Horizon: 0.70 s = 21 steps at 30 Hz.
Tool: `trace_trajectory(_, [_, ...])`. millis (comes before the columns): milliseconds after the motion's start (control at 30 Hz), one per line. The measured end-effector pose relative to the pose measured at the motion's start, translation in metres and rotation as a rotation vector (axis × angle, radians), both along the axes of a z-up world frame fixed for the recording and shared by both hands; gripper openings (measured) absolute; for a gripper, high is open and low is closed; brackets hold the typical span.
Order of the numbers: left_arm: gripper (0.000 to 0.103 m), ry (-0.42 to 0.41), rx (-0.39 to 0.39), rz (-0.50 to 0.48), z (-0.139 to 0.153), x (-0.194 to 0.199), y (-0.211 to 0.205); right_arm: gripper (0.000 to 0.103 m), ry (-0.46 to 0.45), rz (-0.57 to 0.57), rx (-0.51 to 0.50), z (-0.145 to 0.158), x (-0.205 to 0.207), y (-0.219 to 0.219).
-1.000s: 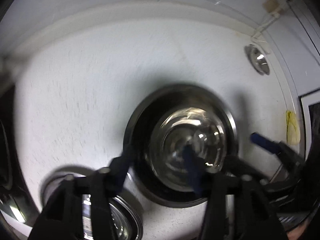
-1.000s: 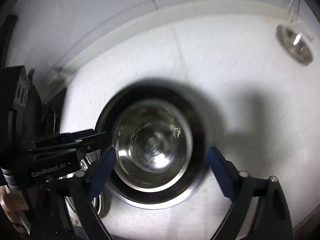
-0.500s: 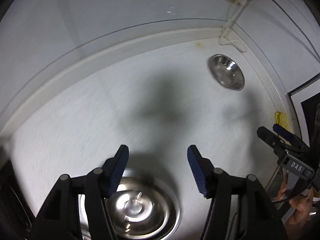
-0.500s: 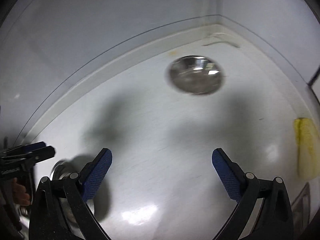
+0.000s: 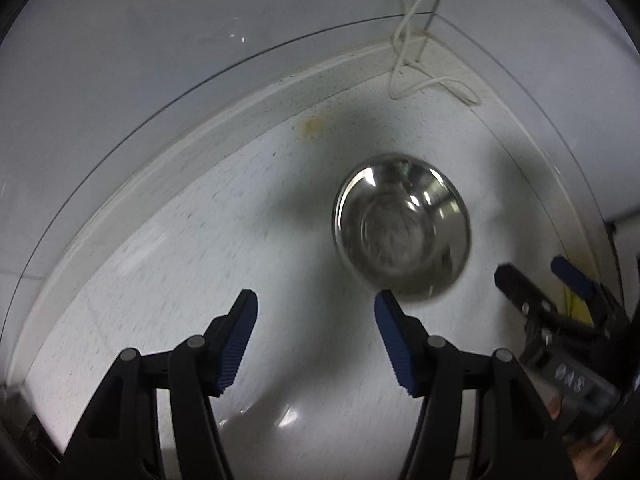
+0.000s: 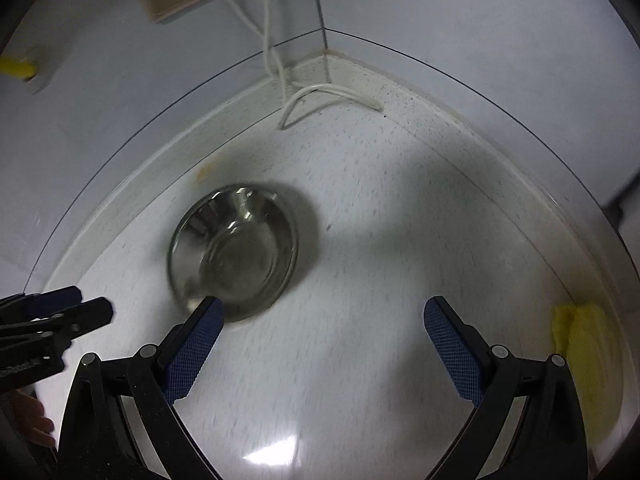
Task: Organize plates and bowls
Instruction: 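Move both grippers to the small steel bowl and close on its rim, then carry the small bowl with both grippers onto the stack and open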
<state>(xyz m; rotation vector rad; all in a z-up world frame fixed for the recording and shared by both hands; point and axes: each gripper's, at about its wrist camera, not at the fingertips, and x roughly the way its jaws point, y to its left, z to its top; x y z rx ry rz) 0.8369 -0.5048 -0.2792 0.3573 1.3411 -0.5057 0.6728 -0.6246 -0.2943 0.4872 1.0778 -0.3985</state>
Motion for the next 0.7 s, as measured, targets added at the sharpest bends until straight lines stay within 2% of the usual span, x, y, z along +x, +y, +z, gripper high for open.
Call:
trace_trajectory(233, [0.060,0.036,0.044,0.048,-0.045,0.029,-0.027,0.098,0.027,-0.015,0.034,-0.027,0.022,-0.016])
trace_trajectory(400, [0.059,0.063,0.069,0.093,-0.071,0.035,-0.026,0.096,0.044,0.011,0.061,-0.042,0.035,-0.013])
trace_trajectory(467, [0.055,0.074,0.068,0.111,-0.078,0.039,-0.026,0.072,0.062,0.026,0.066,-0.049,0.039,-0.008])
trace_trajectory(500, [0.042,0.090,0.039,0.121,-0.080,0.040,-0.024,0.040,0.074,0.033,0.081,-0.054,0.041,-0.004])
trace_trajectory(533, [0.032,0.116,-0.002,0.123,-0.081,0.041,-0.024,0.024,0.059,0.044,0.115,-0.056,0.044,-0.003])
trace_trajectory(567, [0.017,0.135,-0.020,0.115,-0.080,0.040,-0.027,0.017,0.046,0.058,0.148,-0.057,0.046,0.002])
trace_trajectory(600, [0.017,0.129,0.013,0.102,-0.079,0.037,-0.032,0.013,0.054,0.065,0.141,-0.055,0.047,0.006])
trace_trajectory(667, [0.017,0.139,0.017,0.102,-0.080,0.035,-0.031,0.014,0.073,0.064,0.104,-0.052,0.048,0.012])
trace_trajectory(700, [0.016,0.155,0.007,0.116,-0.080,0.034,-0.026,0.013,0.067,0.049,0.137,-0.052,0.044,0.010])
